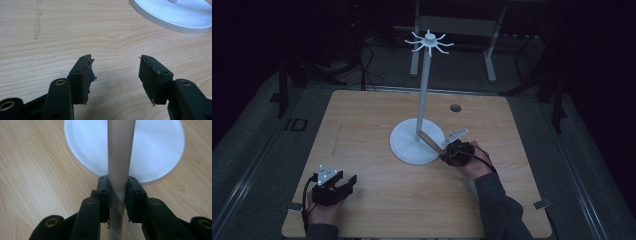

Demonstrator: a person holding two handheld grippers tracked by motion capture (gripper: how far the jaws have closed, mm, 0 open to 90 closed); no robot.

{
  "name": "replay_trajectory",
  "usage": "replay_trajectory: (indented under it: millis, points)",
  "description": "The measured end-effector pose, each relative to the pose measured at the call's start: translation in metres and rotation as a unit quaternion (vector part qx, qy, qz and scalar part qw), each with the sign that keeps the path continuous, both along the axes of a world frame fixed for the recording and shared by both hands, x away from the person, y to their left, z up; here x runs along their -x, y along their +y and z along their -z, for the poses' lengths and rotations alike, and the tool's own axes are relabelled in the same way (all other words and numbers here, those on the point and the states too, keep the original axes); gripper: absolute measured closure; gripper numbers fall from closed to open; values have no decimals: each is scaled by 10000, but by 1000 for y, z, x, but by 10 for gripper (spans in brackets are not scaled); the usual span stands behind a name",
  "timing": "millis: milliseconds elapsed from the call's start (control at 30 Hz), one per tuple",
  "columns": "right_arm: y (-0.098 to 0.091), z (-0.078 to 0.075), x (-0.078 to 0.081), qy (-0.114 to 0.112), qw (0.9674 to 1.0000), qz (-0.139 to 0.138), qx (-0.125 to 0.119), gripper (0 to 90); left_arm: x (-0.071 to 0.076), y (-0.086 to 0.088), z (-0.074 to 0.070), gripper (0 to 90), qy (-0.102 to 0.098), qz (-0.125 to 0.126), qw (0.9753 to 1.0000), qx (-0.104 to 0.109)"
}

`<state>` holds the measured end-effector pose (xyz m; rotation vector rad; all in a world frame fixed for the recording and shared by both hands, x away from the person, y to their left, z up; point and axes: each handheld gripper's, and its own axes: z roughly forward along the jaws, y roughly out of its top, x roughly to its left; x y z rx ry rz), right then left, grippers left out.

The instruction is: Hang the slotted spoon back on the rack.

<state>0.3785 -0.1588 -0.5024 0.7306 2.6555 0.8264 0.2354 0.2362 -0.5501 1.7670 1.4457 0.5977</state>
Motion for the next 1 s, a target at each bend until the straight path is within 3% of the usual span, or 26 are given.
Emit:
replay_trajectory:
  millis: [267,500,733,1000]
  points:
    - [-9,-6,3,-195,9993,151,-283,749,1,-1,0,446,-14,11,10000,-12]
    - [-11,-8,3,-326,9985,217,-375,749,2,1,-1,447,-35,-8,10000,9]
    - [-13,-14,3,-521,9967,302,-553,749,2,0,-1,447,-40,-2,10000,2]
    - [-20,-22,5,-704,9924,418,-916,749,2,0,-1,447,-52,-7,10000,3]
